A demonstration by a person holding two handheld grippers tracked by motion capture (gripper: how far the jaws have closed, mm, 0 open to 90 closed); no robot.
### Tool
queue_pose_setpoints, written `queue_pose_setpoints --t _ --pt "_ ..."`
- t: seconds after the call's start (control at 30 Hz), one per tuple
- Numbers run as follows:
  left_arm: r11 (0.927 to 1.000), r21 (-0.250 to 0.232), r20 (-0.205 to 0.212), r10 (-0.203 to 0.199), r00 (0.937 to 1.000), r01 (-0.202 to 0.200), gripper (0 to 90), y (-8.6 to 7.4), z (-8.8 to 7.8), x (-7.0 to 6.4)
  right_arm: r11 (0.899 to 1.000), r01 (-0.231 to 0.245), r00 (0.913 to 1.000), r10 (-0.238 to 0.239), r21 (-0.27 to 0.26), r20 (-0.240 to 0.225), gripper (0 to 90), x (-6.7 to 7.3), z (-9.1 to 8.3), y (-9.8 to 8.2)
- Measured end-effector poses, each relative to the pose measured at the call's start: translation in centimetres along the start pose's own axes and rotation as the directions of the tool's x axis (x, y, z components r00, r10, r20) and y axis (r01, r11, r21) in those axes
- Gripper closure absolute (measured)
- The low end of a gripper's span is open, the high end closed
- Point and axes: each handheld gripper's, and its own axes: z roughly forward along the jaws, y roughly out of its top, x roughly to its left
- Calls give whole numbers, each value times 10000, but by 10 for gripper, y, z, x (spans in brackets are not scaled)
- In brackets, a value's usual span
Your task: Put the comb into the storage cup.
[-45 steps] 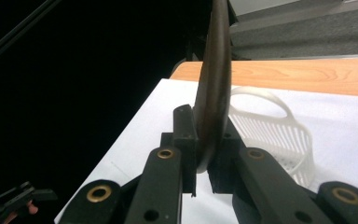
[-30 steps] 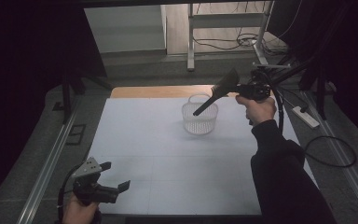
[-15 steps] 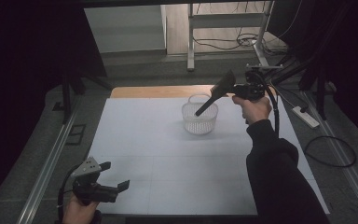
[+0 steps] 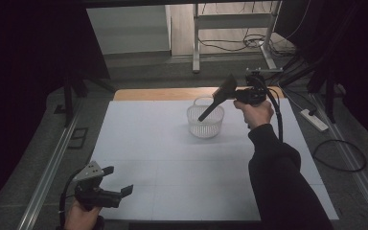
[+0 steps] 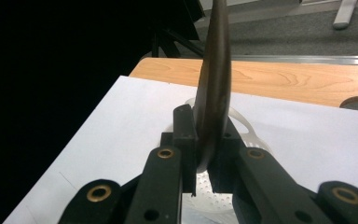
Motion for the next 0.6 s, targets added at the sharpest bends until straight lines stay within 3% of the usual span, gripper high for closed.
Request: queue_pose_setpoints --t 0.6 --pt "10000 19 5 -94 10000 94 0 0 0 1 9998 38 9998 -42 210 198 833 2 17 -11"
